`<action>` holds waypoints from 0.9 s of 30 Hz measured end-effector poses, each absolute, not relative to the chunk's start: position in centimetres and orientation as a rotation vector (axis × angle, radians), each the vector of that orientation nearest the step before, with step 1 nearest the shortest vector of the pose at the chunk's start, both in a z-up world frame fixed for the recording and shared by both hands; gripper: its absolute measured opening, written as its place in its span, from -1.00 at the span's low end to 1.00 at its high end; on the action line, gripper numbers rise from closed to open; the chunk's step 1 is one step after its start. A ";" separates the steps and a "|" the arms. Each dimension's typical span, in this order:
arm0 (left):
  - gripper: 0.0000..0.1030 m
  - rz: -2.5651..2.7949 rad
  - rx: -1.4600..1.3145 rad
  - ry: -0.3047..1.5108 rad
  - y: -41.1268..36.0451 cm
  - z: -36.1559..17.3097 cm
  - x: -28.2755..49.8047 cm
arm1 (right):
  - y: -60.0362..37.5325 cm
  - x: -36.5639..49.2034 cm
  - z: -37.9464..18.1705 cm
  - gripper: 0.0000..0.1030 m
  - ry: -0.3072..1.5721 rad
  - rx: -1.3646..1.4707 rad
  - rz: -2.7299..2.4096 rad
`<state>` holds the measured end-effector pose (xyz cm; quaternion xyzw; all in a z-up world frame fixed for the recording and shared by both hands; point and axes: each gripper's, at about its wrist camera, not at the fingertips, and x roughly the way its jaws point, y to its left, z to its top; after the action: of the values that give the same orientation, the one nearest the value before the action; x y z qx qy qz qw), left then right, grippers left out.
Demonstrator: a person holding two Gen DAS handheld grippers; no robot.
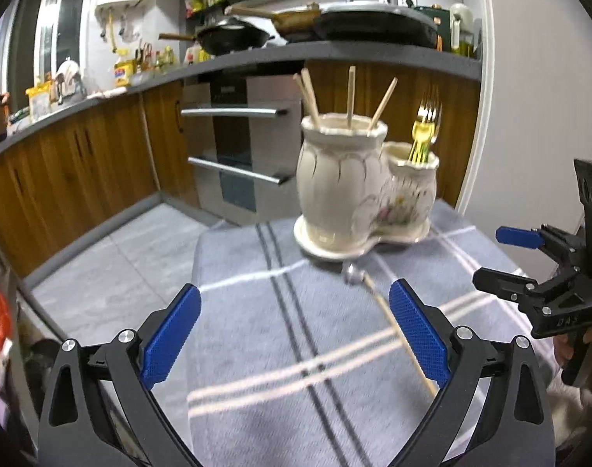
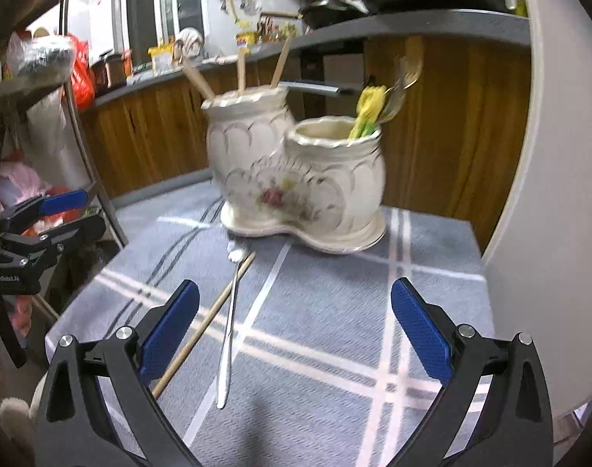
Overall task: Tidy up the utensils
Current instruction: 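Open both tools and withdraw them back over the table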
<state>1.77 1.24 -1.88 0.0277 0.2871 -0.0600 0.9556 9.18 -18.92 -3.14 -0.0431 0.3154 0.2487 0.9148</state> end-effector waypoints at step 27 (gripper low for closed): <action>0.89 -0.179 0.022 0.637 1.1 -3.8 2.1 | -11.4 12.5 -7.2 -0.93 0.895 -0.245 0.627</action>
<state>2.07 1.10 -3.77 0.0110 0.3128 -0.0881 0.9457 12.52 -11.44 -7.25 -0.1162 0.4247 0.2975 0.8471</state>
